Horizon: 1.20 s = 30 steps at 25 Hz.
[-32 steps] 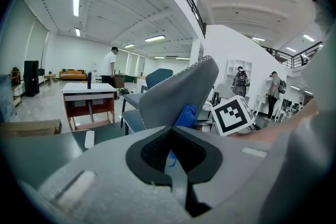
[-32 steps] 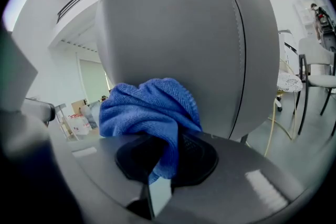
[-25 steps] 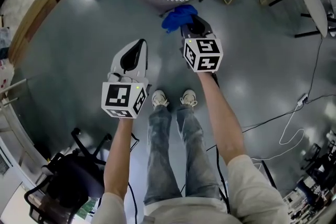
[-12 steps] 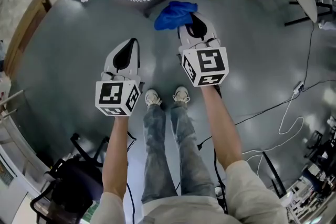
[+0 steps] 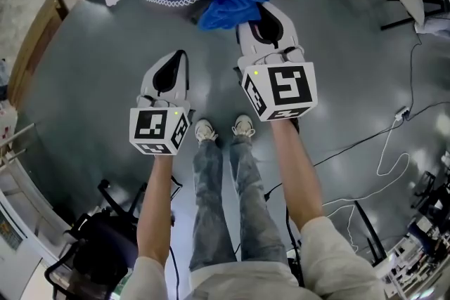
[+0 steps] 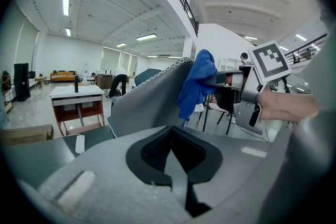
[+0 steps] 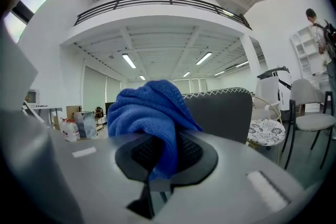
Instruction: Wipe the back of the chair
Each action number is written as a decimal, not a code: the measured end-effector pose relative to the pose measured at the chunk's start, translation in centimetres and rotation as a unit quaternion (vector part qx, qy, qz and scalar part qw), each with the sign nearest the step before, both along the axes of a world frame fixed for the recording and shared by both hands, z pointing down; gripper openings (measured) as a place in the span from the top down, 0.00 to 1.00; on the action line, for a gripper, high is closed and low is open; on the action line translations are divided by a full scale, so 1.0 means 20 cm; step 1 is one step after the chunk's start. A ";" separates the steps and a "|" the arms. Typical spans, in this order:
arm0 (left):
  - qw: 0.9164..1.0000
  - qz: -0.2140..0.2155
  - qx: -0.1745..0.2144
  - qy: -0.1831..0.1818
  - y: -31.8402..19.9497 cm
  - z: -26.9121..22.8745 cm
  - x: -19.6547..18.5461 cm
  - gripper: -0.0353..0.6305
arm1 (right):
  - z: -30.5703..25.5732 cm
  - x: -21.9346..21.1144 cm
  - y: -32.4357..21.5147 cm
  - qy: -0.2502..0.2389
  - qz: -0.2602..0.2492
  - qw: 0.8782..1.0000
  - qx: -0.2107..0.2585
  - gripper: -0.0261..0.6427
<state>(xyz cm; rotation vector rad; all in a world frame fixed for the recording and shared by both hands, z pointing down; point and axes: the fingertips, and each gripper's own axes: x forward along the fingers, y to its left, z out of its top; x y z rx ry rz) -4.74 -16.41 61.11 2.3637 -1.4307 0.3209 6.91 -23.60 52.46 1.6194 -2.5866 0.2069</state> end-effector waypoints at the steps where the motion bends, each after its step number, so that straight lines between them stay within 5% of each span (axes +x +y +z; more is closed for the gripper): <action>1: 1.000 0.001 0.000 -0.001 0.00 0.00 0.00 0.94 | 0.00 -0.01 -0.01 -0.002 0.001 1.000 -0.001 0.90; 13: 1.000 -0.009 -0.007 0.000 -0.05 0.02 0.00 0.94 | 0.20 -0.02 -0.13 -0.001 -0.002 0.999 -0.036 0.90; 30: 0.999 -0.031 -0.021 0.000 -0.11 0.10 -0.14 0.94 | 0.82 -0.08 -0.28 -0.004 -0.009 0.988 -0.152 0.90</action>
